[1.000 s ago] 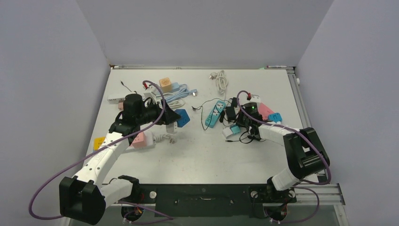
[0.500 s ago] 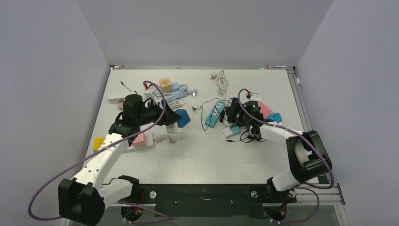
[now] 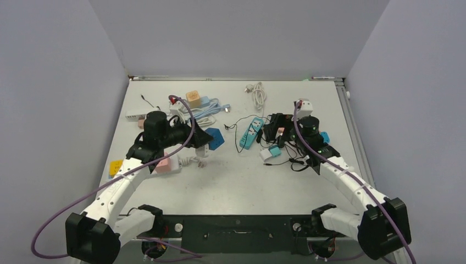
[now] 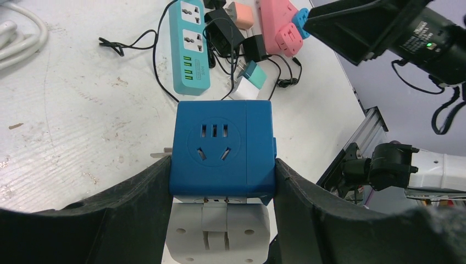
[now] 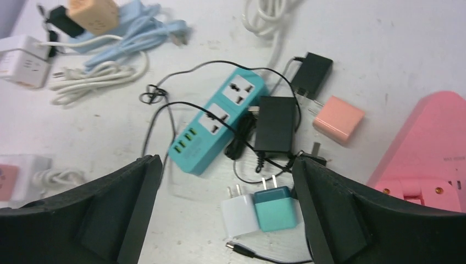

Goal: Pull the plug off the socket
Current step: Place the plug at the center of the board, then remove the plug from the socket.

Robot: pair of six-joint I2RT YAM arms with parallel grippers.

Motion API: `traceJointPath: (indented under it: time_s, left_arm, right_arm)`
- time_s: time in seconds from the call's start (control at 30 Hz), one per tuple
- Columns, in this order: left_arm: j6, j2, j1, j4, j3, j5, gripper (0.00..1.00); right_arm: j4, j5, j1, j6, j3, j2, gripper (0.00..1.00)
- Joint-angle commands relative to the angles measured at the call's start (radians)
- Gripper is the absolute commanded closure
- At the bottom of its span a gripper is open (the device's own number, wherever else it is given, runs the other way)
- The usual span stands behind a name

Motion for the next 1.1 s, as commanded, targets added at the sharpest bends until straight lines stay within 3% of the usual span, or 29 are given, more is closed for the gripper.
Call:
traceJointPath:
  time_s: [0.0, 0.3, 0.33, 0.57, 0.67, 0.77, 1.07]
  left_arm:
    - [0.015, -0.045, -0.008, 0.102, 0.012, 0.044, 1.00]
    - [-0.077, -0.037, -0.046, 0.363, -0.039, 0.333, 1.00]
    - [-0.098, -0.036, -0.055, 0.409, -0.049, 0.360, 1.00]
    - [-0.249, -0.023, -0.097, 0.656, -0.103, 0.490, 1.00]
    - [-0.334, -0.012, -0.106, 0.779, -0.126, 0.524, 1.00]
    - [-0.390, -0.006, -0.121, 0.863, -0.139, 0.553, 1.00]
    - [-0.373, -0.037, -0.134, 0.872, -0.157, 0.514, 1.00]
  right_arm:
    - [0.021, -0.148, 0.020, -0.023, -0.019, -0.126, 0.05]
    - [0.167, -0.467, 0.123, 0.095, -0.089, -0.303, 0.00]
    - [0.192, -0.481, 0.148, 0.112, -0.095, -0.307, 0.04]
    - [0.415, -0.596, 0.238, 0.255, -0.141, -0.310, 0.09]
    - [0.523, -0.633, 0.243, 0.309, -0.165, -0.309, 0.10]
    - [0.529, -0.640, 0.253, 0.307, -0.159, -0.293, 0.10]
    - [0.592, -0.613, 0.377, 0.325, -0.138, -0.200, 0.10]
